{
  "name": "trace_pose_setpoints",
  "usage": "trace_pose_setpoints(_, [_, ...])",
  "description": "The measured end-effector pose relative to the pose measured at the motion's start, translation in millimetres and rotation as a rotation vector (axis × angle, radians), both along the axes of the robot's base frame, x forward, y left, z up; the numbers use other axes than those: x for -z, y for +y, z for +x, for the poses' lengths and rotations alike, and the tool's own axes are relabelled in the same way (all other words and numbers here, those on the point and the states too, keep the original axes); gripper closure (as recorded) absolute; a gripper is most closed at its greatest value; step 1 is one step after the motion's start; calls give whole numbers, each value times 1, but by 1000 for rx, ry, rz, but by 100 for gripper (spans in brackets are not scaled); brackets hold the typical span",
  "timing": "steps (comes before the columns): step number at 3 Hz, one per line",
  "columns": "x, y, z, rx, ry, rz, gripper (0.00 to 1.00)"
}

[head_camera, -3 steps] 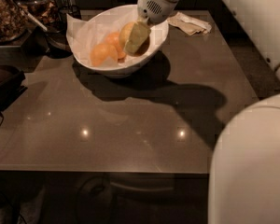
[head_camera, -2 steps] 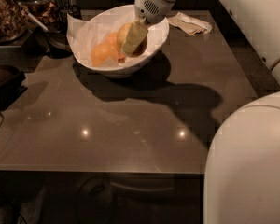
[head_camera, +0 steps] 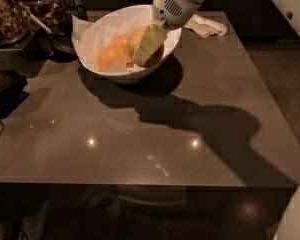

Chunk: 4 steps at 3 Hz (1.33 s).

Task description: Pick orange from white bowl

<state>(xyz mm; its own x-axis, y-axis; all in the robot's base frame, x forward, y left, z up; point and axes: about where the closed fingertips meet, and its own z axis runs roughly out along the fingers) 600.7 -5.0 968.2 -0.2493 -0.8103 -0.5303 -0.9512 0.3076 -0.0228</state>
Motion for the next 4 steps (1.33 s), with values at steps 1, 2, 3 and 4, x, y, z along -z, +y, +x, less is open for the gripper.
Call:
trace_pose_setpoints(1, [-6, 5, -7, -8, -5, 9, 100])
trace_pose_setpoints(2, [-16, 2, -34, 34, 9, 39, 100])
trace_pose_setpoints(3, [-19, -7, -71, 110, 22, 73, 100])
trace_pose_setpoints(4, [-21, -16, -103, 185, 25, 85, 100])
